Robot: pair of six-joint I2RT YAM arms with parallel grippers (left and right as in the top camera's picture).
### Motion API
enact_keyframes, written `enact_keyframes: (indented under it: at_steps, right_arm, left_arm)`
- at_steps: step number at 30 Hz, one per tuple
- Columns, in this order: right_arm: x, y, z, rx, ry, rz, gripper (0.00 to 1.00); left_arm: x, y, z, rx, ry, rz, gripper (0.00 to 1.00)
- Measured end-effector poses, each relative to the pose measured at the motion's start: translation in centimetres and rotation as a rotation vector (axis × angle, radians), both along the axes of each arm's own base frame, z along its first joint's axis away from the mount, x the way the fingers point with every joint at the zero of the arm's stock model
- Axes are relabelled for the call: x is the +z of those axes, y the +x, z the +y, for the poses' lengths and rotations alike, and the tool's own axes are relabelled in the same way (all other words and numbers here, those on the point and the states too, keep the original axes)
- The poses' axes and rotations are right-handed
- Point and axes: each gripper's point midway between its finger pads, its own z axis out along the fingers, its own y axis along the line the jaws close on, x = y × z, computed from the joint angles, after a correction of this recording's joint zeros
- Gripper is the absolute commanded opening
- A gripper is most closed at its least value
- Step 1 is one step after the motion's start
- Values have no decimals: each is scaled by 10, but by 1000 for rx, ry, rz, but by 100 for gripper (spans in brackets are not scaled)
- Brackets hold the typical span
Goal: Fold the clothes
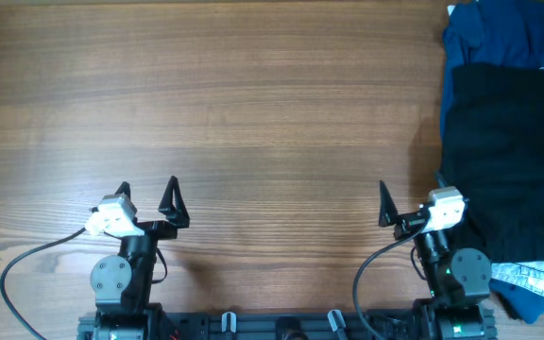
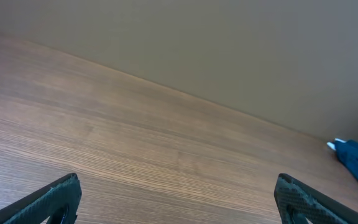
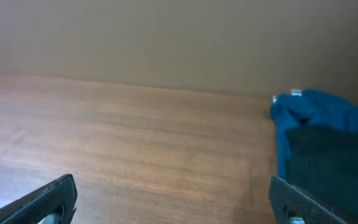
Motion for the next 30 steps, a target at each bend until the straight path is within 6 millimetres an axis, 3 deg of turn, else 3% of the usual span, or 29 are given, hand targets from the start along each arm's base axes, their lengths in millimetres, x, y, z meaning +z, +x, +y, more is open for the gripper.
enact_keyframes:
  at_steps: [9,15,19,21,24,28,30]
  right_arm:
    - [45,0,-19,-116,4,260,100]
    - [35,-2,-20,-136,-23,655,100]
    - [45,3,-7,-80,24,747,100]
    - [37,0,-13,-137,54,796,100]
    - [16,-7,-45,-393,82,894,100]
    - [-30,-5,-83,-704,20,1037,100]
    - [-48,5,-93,-791,-8,1056,100]
  left_arm:
    - [12,5,-6,-33,-18,209,100]
    - [3,27,-6,-31,-19,467,100]
    - [-6,39,-7,-30,-20,552,100]
    - [-8,40,-7,-30,-20,560,100]
    - [-8,40,-7,-30,-20,560,100]
    - [-8,40,-7,-30,-20,561,100]
    - [-9,40,-7,-30,-20,564,100]
